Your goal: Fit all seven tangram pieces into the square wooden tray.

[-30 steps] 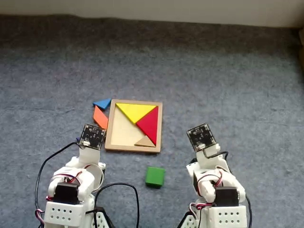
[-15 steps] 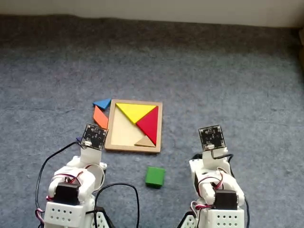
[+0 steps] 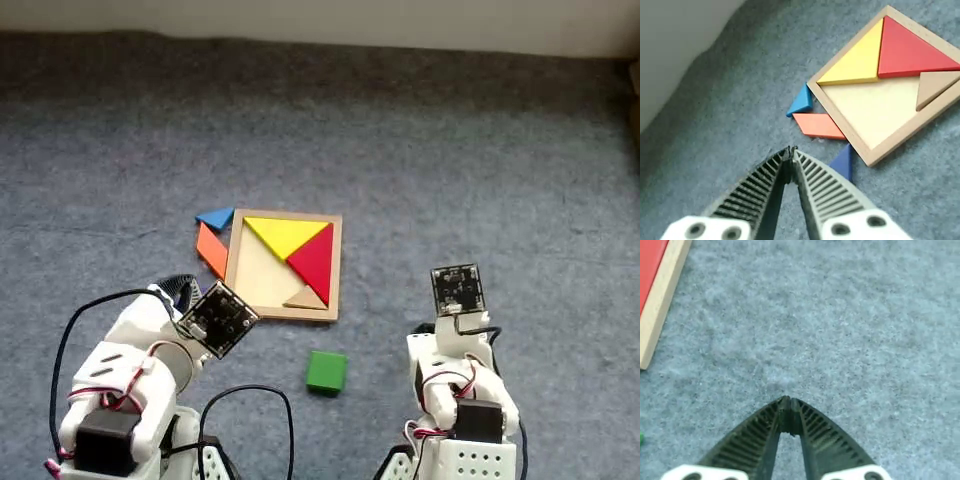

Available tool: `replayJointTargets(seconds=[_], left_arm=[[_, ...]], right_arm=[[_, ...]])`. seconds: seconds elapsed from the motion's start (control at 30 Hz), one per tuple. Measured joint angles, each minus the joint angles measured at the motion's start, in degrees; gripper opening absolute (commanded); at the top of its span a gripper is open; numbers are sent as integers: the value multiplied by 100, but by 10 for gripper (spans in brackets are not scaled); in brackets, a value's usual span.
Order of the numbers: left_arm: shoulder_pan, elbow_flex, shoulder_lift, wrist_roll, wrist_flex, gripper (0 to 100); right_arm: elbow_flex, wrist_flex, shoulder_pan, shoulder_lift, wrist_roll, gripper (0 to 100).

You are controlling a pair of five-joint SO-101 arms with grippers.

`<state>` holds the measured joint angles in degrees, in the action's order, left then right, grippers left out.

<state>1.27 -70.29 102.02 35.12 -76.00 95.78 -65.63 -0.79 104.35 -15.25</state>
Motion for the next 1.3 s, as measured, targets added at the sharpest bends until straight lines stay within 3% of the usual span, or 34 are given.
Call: replayJointTargets(seconds=[0.13,0.23,0.33,0.5,0.73,0.87,1.17,1.3], left_arm=[[-18,316,-422,0,9,118],[-18,554,-1257,0,18,207],[97,818,-2198,0,18,234],[879,1284,-3754,0,-35,236],[2418,1837,-5653,0,-44,236],[3024,2251,-6646,0,-44,236],[3833,3455,-8738,-44,-35,303],[3938,3965,-9582,-387,18,306]], right_arm=[[0,0,0,0,0,6],[0,0,0,0,0,6],[0,0,0,0,0,6],[0,0,53,0,0,6],[0,422,730,0,26,6],[0,615,958,0,448,6],[0,659,1073,0,624,6],[0,659,1073,0,624,6]])
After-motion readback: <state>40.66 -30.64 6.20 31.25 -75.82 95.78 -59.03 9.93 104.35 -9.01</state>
